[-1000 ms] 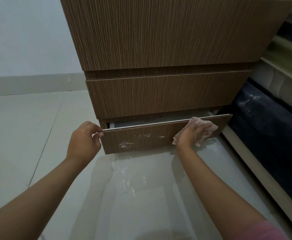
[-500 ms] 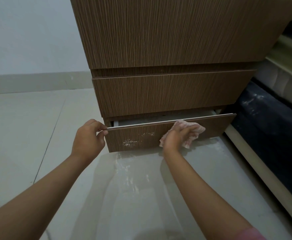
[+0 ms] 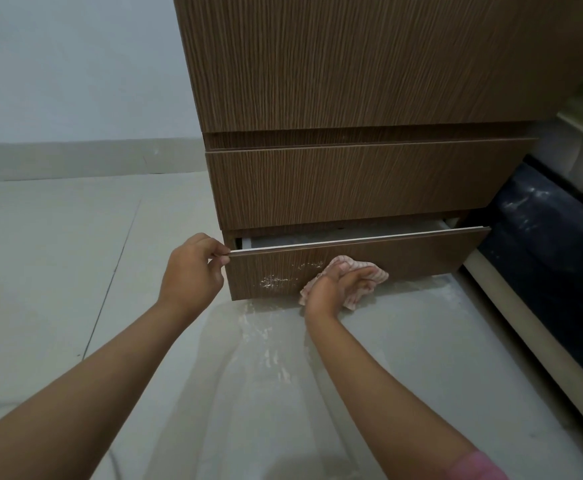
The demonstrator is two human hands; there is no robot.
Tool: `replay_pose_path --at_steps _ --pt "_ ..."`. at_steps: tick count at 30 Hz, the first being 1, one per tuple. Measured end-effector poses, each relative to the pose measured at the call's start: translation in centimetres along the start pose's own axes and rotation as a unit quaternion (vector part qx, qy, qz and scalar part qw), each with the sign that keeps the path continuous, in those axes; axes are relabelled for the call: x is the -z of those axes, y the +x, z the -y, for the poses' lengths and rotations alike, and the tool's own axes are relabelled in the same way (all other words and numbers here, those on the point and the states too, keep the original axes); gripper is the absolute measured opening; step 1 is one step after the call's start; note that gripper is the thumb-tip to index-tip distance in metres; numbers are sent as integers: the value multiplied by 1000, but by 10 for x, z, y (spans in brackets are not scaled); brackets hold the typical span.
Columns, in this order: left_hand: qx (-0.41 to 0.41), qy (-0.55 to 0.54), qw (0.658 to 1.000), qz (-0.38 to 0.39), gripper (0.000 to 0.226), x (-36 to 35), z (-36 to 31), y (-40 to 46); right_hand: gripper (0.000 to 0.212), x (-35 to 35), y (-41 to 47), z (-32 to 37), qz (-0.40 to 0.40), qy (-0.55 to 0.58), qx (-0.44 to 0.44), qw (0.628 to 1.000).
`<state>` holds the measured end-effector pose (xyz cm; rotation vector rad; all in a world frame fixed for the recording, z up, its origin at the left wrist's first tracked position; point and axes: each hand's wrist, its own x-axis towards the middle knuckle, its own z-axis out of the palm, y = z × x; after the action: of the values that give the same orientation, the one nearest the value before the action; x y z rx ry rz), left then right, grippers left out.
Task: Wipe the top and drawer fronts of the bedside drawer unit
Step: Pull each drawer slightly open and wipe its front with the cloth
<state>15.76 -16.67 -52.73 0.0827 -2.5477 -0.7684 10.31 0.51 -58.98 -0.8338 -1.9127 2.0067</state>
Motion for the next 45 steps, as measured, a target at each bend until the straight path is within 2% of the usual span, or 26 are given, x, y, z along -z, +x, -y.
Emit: replay_pose_path --at_steps 7,17,25,31,35,39,42,45 --pt "-4 -13 1000 -1 8 -1 2 0 67 -28 -39 -7 41 -14 78 996" --pt "1 -24 1000 7 7 1 3 5 65 -25 -34 -19 33 -32 66 997" --pt "21 -25 999 29 7 4 5 10 70 -56 -72 -26 55 -39 154 986" --pt "32 -38 998 36 6 5 4 10 69 -51 -65 -47 43 -79 127 988" --pt "43 -50 997 41 6 5 4 11 67 -52 -64 -36 25 -41 124 991" --pt "38 -52 997 39 7 5 5 12 69 -65 -83 -28 44 -15 168 985" --pt "39 -46 997 43 8 5 6 12 68 -76 -99 -40 66 -41 199 977" --pt "38 -44 997 45 7 5 7 12 69 -80 -106 -60 91 -83 190 974"
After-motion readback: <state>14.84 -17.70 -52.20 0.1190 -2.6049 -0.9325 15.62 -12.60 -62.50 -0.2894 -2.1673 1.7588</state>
